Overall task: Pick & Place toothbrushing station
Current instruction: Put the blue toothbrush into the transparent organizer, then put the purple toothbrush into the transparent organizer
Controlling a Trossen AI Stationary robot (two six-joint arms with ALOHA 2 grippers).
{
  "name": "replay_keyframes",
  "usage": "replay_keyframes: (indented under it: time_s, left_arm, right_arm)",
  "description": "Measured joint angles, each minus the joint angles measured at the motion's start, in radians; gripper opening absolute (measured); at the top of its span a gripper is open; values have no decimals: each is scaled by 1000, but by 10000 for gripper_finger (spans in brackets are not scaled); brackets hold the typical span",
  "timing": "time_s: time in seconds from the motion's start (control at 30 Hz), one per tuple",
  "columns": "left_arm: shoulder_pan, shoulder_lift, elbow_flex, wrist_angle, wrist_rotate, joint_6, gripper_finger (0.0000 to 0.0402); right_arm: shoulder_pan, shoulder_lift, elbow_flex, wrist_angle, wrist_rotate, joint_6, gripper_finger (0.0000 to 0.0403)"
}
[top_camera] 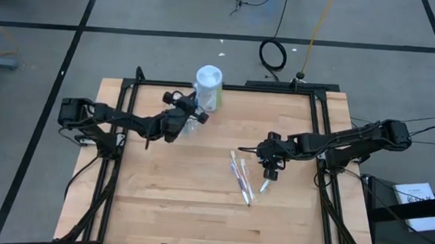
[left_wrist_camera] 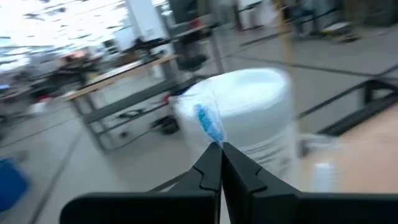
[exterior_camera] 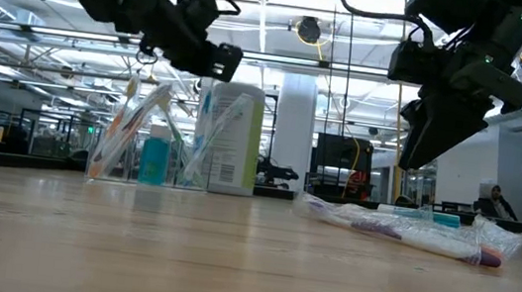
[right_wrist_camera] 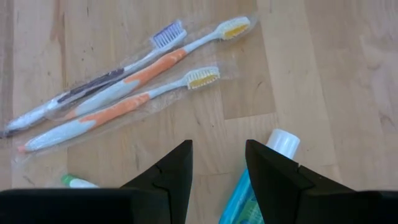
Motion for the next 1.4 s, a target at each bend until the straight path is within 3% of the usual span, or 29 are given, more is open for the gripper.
replay_keyframes:
  time_s: [0.17,0.33,0.47,0.53,0.73,0.93,1.17,1.4]
  left_arm:
    - [0,17,0,6,-39,32,2]
    - [11,15,1,146,-61,161,2]
    - [19,16,1,168,-62,192,4]
    - [20,16,1,111,-67,149,2]
    - [19,16,1,-204,-20,-188,8]
    - [-12,16,2,-288,9,-261,8]
    - [-42,16,3,-326,27,-242,60]
    - [-92,9,50,-331,-76,-167,146]
  right_arm:
    - [0,0,0,8,0,-2,141]
    - [0,0,0,17,0,-3,141]
    - [0,0,0,18,0,-2,141]
    - [0,0,0,18,0,-3,141]
    - [0,0,0,31,0,-32,141]
    - [0,0,0,75,0,-80,141]
    - [0,0,-21,164,0,-100,141]
    - [1,1,-92,381,0,-104,162]
